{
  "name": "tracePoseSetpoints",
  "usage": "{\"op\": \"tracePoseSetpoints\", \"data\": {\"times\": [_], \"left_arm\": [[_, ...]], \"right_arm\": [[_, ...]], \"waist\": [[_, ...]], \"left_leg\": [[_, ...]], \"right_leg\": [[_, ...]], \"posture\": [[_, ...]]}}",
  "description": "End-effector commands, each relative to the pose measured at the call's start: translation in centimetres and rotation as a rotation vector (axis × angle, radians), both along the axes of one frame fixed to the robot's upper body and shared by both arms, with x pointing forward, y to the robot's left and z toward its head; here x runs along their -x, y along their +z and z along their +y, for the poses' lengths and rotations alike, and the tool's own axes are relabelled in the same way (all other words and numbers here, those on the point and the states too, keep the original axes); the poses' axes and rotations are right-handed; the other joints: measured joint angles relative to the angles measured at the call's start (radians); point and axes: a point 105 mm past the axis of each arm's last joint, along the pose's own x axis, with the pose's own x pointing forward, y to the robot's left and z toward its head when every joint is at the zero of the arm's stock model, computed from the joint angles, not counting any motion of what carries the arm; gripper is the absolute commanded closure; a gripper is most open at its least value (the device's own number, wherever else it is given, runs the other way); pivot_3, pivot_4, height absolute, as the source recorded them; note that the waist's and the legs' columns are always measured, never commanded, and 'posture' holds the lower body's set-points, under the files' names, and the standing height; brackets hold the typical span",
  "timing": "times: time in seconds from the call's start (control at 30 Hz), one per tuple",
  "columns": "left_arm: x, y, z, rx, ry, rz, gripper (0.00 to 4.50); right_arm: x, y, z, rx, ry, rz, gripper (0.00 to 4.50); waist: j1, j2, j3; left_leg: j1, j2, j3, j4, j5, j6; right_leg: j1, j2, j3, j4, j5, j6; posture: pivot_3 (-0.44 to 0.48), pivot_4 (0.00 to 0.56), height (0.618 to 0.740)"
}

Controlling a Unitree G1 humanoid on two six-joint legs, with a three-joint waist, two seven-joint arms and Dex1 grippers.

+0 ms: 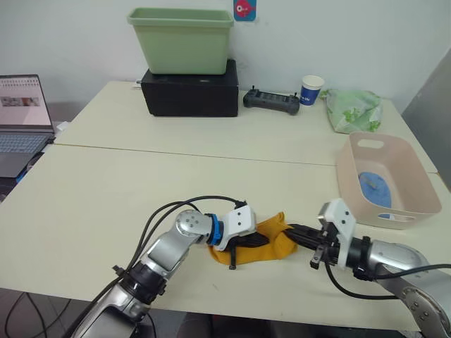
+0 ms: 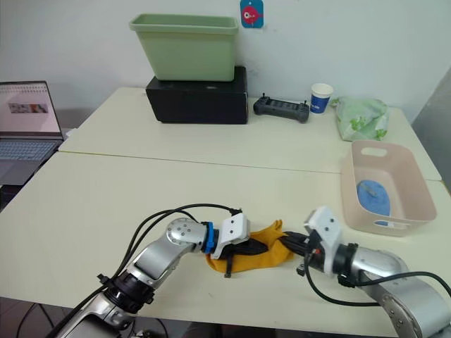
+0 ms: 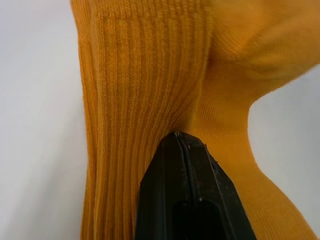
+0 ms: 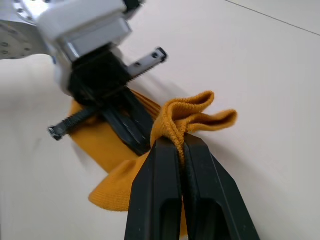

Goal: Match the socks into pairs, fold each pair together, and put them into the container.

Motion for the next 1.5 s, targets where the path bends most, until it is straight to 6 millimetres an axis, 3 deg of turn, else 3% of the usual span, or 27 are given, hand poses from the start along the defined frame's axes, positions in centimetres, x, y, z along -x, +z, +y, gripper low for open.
{"op": "tracePoseSetpoints", "data": {"times": [0.03, 0.17, 0.27, 0.5, 0.8, 0.9, 1.1, 1.23, 1.27, 1.37, 1.5], "left_arm": [[0.7, 1.9, 2.0, 0.002, -0.023, -0.037, 4.5], [1.4, 3.1, 5.0, -0.048, 0.015, -0.031, 4.5], [1.2, 2.2, 6.4, -0.086, 0.086, -0.016, 4.5], [1.0, -0.6, 6.7, -0.116, 0.153, 0.001, 4.5], [0.9, -0.4, 6.4, -0.113, 0.139, -0.027, 4.5], [0.5, 0.0, 7.4, -0.102, 0.184, -0.03, 4.5], [0.3, 2.5, 9.1, 0.035, 0.355, 0.095, 4.5], [1.2, 3.3, 11.2, 0.042, 0.439, 0.122, 4.5], [1.1, 3.5, 11.7, 0.051, 0.464, 0.119, 4.5], [0.4, 5.4, 12.8, 0.105, 0.527, 0.102, 4.5], [0.2, 7.8, 11.9, 0.109, 0.444, 0.038, 4.5]], "right_arm": [[1.1, 0.6, 1.4, 0.011, 0.096, 0.012, 4.48], [0.9, 0.2, 2.4, 0.015, 0.128, 0.076, 4.48], [0.3, 0.1, 2.9, 0.009, 0.128, 0.135, 4.48], [-0.6, -0.7, 5.6, -0.002, 0.138, 0.226, 4.48], [-3.0, -1.9, 8.4, -0.01, 0.065, 0.258, 4.48], [-3.6, -0.5, 8.4, -0.056, 0.055, 0.237, 3.7], [-3.0, 2.2, 7.6, -0.137, 0.099, 0.237, 1.55], [-2.6, 4.4, 6.5, -0.162, 0.124, 0.136, 0.15], [-2.5, 4.5, 6.2, -0.145, 0.124, 0.105, 0.03], [-2.9, 4.1, 5.3, -0.098, 0.081, 0.03, 0.18], [-2.8, 1.4, 4.5, 0.053, 0.08, -0.028, 1.46]], "waist": [[0.002, 0.0, 0.0], [0.007, 0.0, 0.001], [0.007, 0.0, 0.001], [0.007, 0.0, 0.001], [0.007, 0.0, 0.001], [0.006, 0.0, 0.001], [0.002, 0.001, 0.001], [0.002, 0.002, 0.002], [0.003, 0.002, 0.002], [0.008, 0.001, 0.003], [0.008, 0.0, 0.003]], "left_leg": [[0.0, 0.0, -0.001, 0.0, 0.0, 0.0], [-0.001, 0.0, -0.001, 0.0, 0.0, 0.0], [-0.001, 0.0, 0.0, 0.0, 0.0, 0.0], [-0.001, 0.0, 0.0, 0.0, 0.0, 0.0], [-0.001, 0.0, 0.0, 0.0, 0.0, 0.0], [-0.001, 0.0, 0.0, -0.001, 0.0, 0.0], [-0.001, 0.001, -0.001, -0.001, 0.0, 0.0], [-0.001, 0.001, -0.001, -0.002, 0.0, 0.0], [-0.001, 0.001, -0.001, -0.002, 0.0, 0.0], [-0.002, 0.001, -0.001, -0.002, 0.0, 0.0], [-0.004, 0.0, -0.001, -0.001, 0.0, 0.0]], "right_leg": [[0.0, 0.0, -0.001, 0.0, 0.0, 0.0], [0.0, -0.001, -0.001, -0.001, 0.0, 0.0], [0.0, -0.001, -0.001, -0.001, 0.0, 0.0], [-0.001, -0.001, -0.001, -0.001, 0.0, 0.0], [-0.001, -0.001, -0.001, 0.0, 0.0, 0.0], [-0.002, -0.001, -0.001, 0.0, 0.0, 0.0], [-0.003, 0.0, -0.002, 0.001, 0.0, 0.0], [-0.003, 0.0, -0.001, 0.001, 0.0, 0.0], [-0.003, -0.001, -0.001, 0.001, 0.0, 0.0], [-0.003, -0.002, -0.002, -0.001, 0.0, 0.0], [-0.003, -0.002, -0.003, -0.001, 0.0, 0.0]], "posture": [[0.0, 0.15, 0.696], [0.0, 0.15, 0.696], [0.0, 0.15, 0.696], [0.0, 0.15, 0.696], [0.0, 0.15, 0.696], [0.0, 0.15, 0.696], [0.0, 0.15, 0.696], [0.0, 0.15, 0.696], [0.0, 0.15, 0.696], [0.0, 0.15, 0.696], [0.0, 0.15, 0.696]]}}
